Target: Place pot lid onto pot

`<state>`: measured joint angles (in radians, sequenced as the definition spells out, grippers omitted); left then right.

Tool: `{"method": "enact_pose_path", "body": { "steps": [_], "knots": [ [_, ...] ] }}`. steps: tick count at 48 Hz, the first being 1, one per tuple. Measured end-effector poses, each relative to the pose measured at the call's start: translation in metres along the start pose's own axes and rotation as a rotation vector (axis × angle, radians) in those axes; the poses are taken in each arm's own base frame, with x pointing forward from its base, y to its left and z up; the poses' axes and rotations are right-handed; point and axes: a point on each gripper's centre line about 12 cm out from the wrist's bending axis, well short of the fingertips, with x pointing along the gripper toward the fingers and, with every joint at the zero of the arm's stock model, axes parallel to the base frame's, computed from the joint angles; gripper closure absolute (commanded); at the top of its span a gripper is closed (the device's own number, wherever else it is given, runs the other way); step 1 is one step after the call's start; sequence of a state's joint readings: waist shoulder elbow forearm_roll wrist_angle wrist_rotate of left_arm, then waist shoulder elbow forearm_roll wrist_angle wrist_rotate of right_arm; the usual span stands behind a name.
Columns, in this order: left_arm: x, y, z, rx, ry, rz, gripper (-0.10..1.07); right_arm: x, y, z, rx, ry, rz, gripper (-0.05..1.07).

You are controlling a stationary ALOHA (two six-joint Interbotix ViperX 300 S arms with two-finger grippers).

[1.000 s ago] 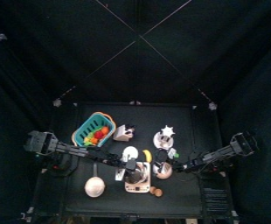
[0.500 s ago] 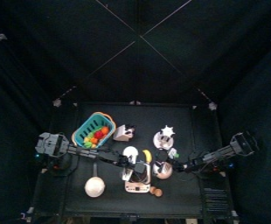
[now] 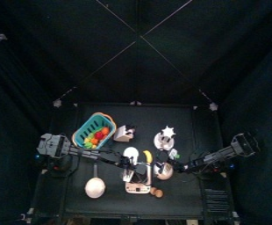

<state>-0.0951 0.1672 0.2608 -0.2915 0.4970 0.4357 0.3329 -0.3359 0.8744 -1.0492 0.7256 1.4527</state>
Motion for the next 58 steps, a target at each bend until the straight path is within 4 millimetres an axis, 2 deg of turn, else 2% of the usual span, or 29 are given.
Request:
{"method": "enact_pose_path", "body": {
  "steps": [16, 35, 41, 48, 58],
  "knots": [
    [-0.002, 0.004, 0.006, 0.006, -0.015, 0.01, 0.11, 0.0, 0.001, 0.0, -0.003, -0.002, 0.006, 0.07],
    [-0.004, 0.005, 0.007, 0.024, -0.02, 0.021, 0.1, 0.0, 0.001, 0.0, 0.0, -0.001, 0.006, 0.07],
    [-0.012, 0.006, 0.012, 0.036, -0.043, 0.032, 0.1, 0.0, 0.001, 0.0, -0.002, -0.001, 0.006, 0.07],
    [-0.031, 0.005, 0.021, 0.046, -0.094, 0.05, 0.11, 0.0, 0.001, 0.0, -0.003, -0.002, 0.006, 0.07],
    [-0.042, 0.004, 0.01, 0.042, -0.142, 0.076, 0.11, 0.0, 0.001, 0.001, 0.0, -0.003, 0.007, 0.07]
  ]
}}
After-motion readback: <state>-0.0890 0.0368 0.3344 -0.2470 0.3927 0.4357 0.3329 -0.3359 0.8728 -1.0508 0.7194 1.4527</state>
